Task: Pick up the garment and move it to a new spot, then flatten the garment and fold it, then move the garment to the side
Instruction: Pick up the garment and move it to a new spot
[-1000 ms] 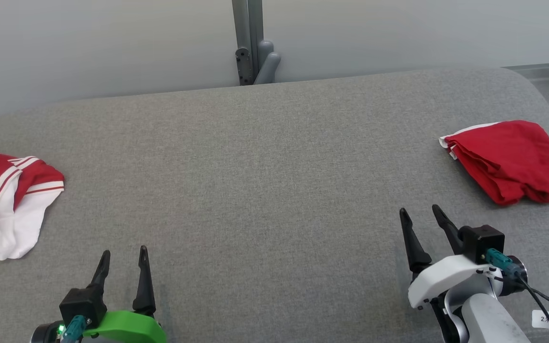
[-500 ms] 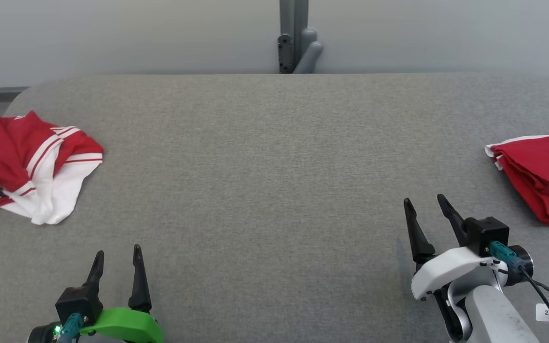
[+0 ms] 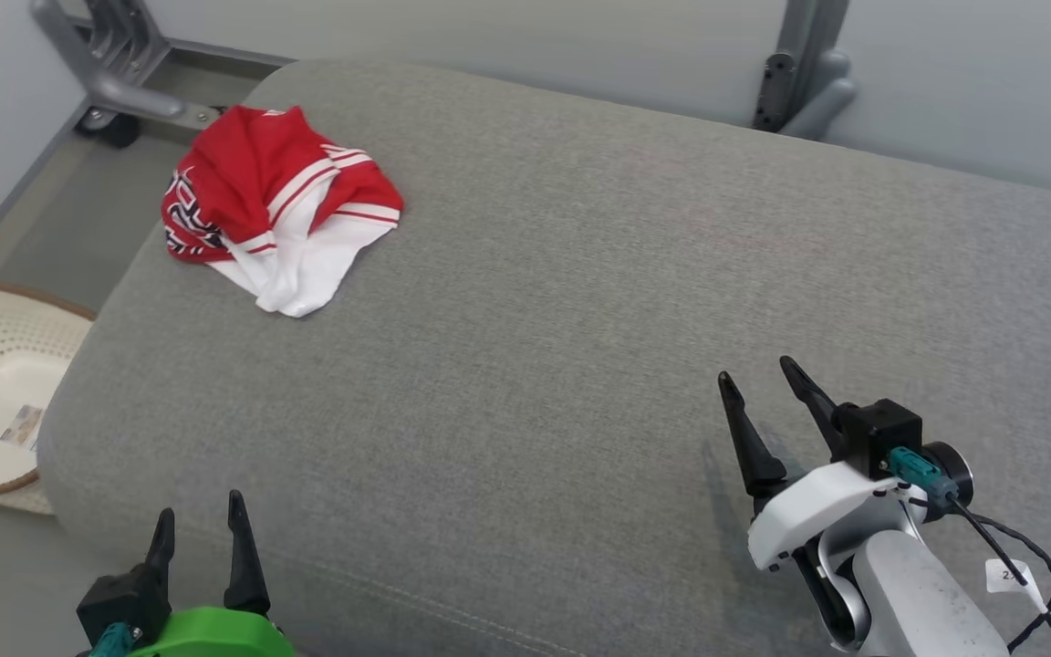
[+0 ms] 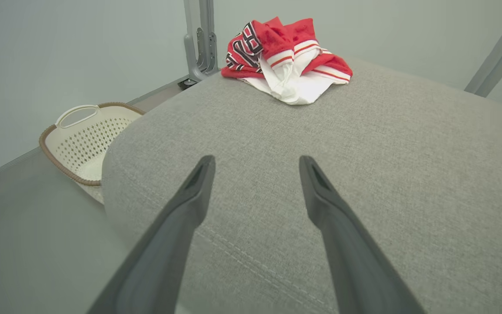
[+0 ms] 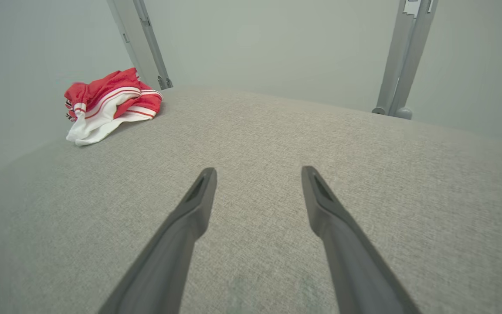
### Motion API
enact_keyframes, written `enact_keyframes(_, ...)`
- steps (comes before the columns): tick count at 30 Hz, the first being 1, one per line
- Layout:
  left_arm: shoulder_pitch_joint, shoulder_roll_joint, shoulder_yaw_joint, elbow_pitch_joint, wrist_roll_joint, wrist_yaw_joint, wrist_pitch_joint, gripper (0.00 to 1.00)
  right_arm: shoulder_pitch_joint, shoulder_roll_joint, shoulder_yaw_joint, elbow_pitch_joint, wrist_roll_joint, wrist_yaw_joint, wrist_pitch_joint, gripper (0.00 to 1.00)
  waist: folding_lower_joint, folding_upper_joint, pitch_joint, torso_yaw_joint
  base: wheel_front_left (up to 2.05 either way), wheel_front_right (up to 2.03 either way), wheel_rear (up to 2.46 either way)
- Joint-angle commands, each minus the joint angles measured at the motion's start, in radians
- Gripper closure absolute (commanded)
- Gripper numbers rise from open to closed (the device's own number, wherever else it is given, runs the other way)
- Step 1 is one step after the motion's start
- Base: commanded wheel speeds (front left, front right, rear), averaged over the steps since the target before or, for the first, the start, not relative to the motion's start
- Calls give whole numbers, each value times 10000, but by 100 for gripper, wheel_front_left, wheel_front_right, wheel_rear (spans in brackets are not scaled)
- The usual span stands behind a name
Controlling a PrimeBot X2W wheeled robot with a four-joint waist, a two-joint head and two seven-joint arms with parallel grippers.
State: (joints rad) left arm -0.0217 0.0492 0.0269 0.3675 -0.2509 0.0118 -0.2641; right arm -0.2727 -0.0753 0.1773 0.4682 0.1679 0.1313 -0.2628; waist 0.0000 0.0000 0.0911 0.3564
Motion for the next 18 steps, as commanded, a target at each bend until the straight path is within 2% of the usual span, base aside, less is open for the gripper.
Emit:
enact_keyframes(1, 166, 28, 23, 55, -84, 5, 0, 0, -109, -90, 29, 35, 56, -11, -28, 0, 0, 0, 185, 1243, 0, 0, 0)
enact_keyframes(8, 338, 27, 135, 130, -226, 54, 1, 0, -115, -216, 275, 124, 26, -13, -27, 0, 0, 0, 184, 1520, 0, 0, 0)
enact_keyframes(15, -112, 30, 151, 349, -569, -176, 1, 0, -283, -410, 484, 117, 149, -13, -27, 0, 0, 0, 585, 1027, 0, 0, 0)
enact_keyframes(18, -540, 28, 266, 624, -625, -446, 2, 0, -439, -569, 500, -13, 139, -13, -27, 0, 0, 0, 884, 724, 0, 0, 0)
